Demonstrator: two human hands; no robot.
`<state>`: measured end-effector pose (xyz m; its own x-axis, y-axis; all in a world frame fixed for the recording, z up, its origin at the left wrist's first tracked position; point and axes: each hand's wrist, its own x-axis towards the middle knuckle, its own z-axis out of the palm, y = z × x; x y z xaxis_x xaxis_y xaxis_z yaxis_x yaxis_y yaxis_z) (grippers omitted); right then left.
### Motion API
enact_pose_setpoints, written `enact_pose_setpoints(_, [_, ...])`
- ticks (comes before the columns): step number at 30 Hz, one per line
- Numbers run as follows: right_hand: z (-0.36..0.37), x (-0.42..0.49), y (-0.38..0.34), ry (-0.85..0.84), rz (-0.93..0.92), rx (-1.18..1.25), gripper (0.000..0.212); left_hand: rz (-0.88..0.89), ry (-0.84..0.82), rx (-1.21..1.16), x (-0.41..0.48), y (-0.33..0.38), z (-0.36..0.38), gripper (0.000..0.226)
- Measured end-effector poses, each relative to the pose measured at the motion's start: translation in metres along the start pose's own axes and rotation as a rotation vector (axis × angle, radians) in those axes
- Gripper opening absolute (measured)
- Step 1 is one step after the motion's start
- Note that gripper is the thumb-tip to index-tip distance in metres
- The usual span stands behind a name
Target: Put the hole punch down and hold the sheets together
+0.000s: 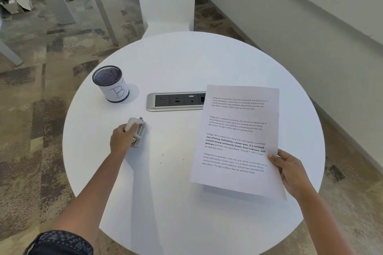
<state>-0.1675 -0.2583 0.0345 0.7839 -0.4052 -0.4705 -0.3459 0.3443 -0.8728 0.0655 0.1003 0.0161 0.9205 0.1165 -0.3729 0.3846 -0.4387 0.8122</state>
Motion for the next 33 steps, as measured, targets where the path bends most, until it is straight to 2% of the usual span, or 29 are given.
enact_pose_setpoints(3, [0.002, 0.002, 0.0, 0.006, 0.003, -0.011, 0.094, 0.056, -0.003, 0.119, 0.0, -0.001, 0.0, 0.046])
enact_pose_setpoints(7, [0.006, 0.004, 0.0, 0.006, 0.006, -0.022, 0.096, 0.039, -0.003, 0.147, 0.001, -0.001, 0.001, 0.046])
enact_pose_setpoints(11, [0.011, 0.006, -0.001, -0.003, 0.005, -0.034, 0.094, 0.027, 0.022, 0.204, 0.005, -0.003, 0.002, 0.057])
enact_pose_setpoints(15, [0.017, 0.008, -0.003, -0.01, 0.006, -0.033, 0.093, 0.051, 0.087, 0.313, 0.009, -0.009, 0.004, 0.037])
enact_pose_setpoints(22, [0.022, 0.01, -0.004, -0.009, -0.008, -0.041, 0.093, 0.099, 0.144, 0.529, 0.006, -0.006, 0.008, 0.047])
enact_pose_setpoints(27, [0.021, 0.008, -0.004, -0.002, -0.021, -0.027, 0.092, 0.1, 0.151, 0.592, 0.002, -0.002, 0.008, 0.048])
enact_pose_setpoints(29, [0.019, 0.007, -0.005, 0.01, -0.026, -0.025, 0.081, 0.081, 0.132, 0.589, 0.002, -0.002, 0.007, 0.046])
enact_pose_setpoints(31, [0.017, 0.005, -0.007, 0.01, -0.023, 0.019, 0.041, 0.072, 0.117, 0.587, 0.003, -0.003, 0.006, 0.046])
enact_pose_setpoints(32, [0.016, 0.004, -0.007, 0.02, -0.014, 0.03, 0.029, 0.071, 0.111, 0.585, 0.004, -0.003, 0.006, 0.046])
enact_pose_setpoints(33, [0.013, 0.005, -0.005, 0.027, -0.013, 0.036, 0.028, 0.068, 0.107, 0.579, 0.005, -0.004, 0.006, 0.046])
